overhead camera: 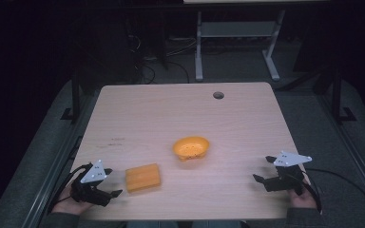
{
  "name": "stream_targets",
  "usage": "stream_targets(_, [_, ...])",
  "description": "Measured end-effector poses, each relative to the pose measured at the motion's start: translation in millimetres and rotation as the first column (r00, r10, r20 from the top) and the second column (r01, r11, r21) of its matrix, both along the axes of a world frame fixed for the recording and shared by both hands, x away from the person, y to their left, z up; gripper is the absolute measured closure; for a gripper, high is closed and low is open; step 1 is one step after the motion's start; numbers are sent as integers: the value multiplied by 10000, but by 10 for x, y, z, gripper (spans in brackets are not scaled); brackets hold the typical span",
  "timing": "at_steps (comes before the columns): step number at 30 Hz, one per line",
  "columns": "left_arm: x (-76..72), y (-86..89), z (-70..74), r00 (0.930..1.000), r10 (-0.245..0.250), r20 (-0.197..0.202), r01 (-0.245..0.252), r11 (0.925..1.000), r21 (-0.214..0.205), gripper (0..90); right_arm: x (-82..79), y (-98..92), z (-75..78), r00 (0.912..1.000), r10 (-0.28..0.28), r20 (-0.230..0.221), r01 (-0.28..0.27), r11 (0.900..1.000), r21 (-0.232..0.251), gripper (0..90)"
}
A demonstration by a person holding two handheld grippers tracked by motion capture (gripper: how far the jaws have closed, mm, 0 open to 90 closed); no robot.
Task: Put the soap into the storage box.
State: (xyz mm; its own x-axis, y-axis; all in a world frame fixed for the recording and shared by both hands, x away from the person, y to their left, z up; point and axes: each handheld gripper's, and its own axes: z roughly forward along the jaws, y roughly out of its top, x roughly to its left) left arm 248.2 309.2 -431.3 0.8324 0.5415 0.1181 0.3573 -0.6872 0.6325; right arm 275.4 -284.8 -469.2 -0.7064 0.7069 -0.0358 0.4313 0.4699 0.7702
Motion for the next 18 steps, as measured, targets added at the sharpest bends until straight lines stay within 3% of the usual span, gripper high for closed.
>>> stream_targets(11, [47,-158,133,9983,-578,83,574,9975,406,177,-5,-7,-18,10000,-73,-41,73,10000,-45,137])
stream_targets(13, [48,-202,150,9958,-915,-32,915,9944,520,202,-12,-7,-17,9999,-122,-63,122,9999,1,137])
stream_targets(18, [84,-291,169,9939,-1098,-47,1098,9899,892,183,-12,-17,-22,9999,-100,-50,99,9999,-30,137])
